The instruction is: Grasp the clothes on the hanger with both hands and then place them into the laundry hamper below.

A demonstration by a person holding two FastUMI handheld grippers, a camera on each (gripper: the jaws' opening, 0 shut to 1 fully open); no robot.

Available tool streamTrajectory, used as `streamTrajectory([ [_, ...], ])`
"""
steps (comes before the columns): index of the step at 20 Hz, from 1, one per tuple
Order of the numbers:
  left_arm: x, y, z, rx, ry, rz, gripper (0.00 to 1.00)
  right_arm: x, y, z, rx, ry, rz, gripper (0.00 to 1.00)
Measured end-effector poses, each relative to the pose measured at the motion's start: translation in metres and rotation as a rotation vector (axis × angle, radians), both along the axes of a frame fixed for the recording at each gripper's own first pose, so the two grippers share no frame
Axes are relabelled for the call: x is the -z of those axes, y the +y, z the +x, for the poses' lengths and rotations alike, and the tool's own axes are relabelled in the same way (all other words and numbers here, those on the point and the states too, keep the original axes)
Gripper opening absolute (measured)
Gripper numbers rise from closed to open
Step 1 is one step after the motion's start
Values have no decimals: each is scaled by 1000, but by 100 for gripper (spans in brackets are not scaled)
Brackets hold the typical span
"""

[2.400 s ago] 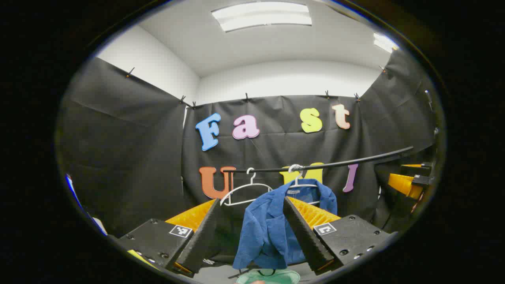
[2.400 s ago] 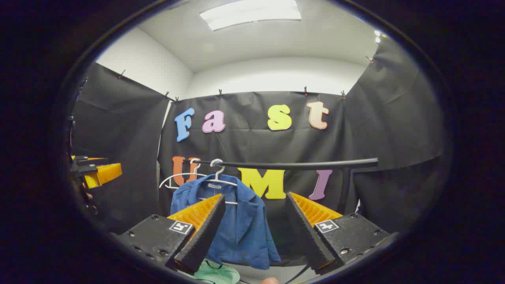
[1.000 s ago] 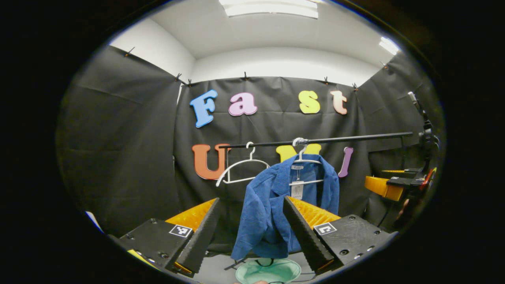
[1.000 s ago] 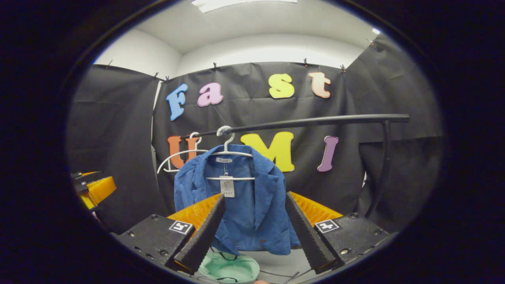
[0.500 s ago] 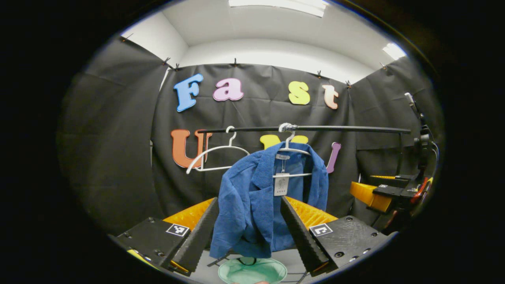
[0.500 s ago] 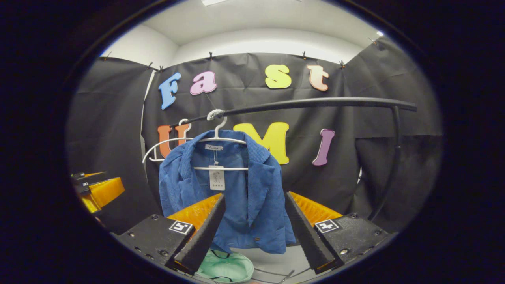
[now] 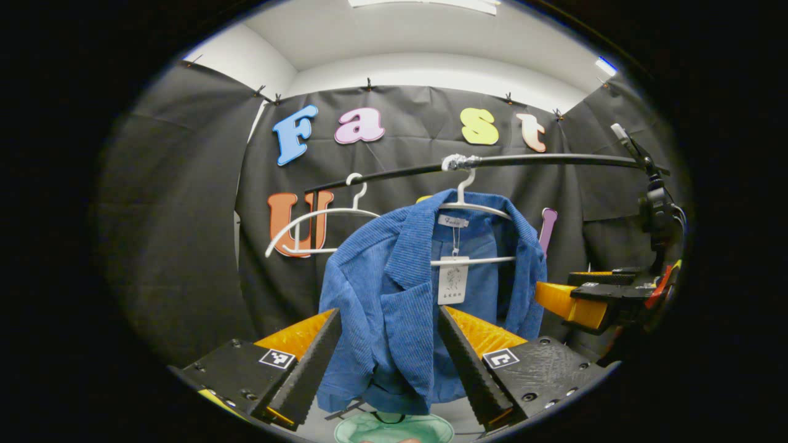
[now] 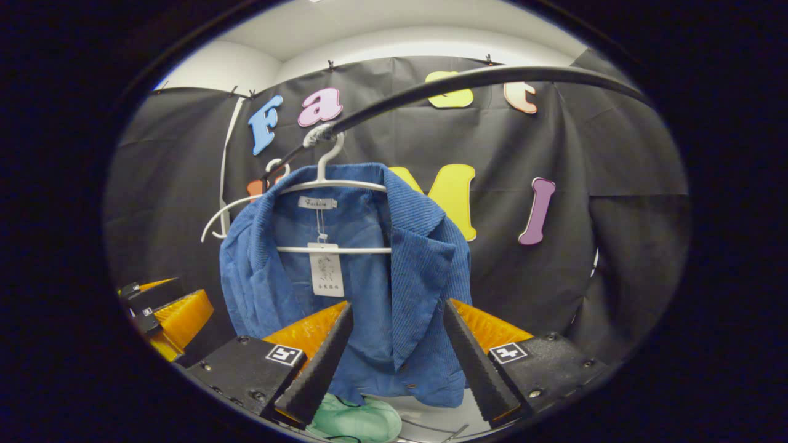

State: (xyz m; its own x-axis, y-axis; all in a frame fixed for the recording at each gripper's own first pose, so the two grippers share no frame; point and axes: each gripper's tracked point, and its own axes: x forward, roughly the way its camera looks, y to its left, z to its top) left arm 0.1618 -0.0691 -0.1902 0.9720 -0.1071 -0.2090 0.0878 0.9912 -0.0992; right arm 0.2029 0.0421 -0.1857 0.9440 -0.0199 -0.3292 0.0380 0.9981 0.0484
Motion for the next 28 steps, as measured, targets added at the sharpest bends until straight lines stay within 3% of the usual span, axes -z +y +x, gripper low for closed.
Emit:
streamTrajectory([
  [5,32,-16,39,-21,86,-43,95,21,-6,38,-4,37,6,93],
  [7,37,-20,53,-22,103,-58,100,26,-9,52,1,41,14,92],
  [8,38,-21,59,-19,103,-62,95,28,-10,59,7,40,18,92],
  [10,40,-23,70,-21,99,-54,95,33,-14,71,18,40,28,91],
  [11,44,-23,75,-24,103,-48,100,33,-16,77,23,37,39,89],
  [12,48,-26,79,-21,110,-47,95,36,-18,81,26,39,51,88],
  [13,51,-29,80,-18,119,-49,100,38,-20,85,26,42,66,86],
  [15,55,-29,85,-27,124,-50,85,42,-20,90,0,49,104,79],
  [17,57,-30,90,-24,132,-59,83,42,-19,90,-47,49,148,68],
  [18,58,-27,92,-32,136,-63,92,41,-21,89,-60,47,170,65],
  [21,62,-25,99,-43,159,-86,56,38,-29,89,-78,34,228,37],
  [25,59,-19,102,-55,172,-102,8,28,-37,80,-144,-13,292,12],
  [28,54,-13,97,-50,162,-110,9,20,-57,74,-162,-60,350,11],
])
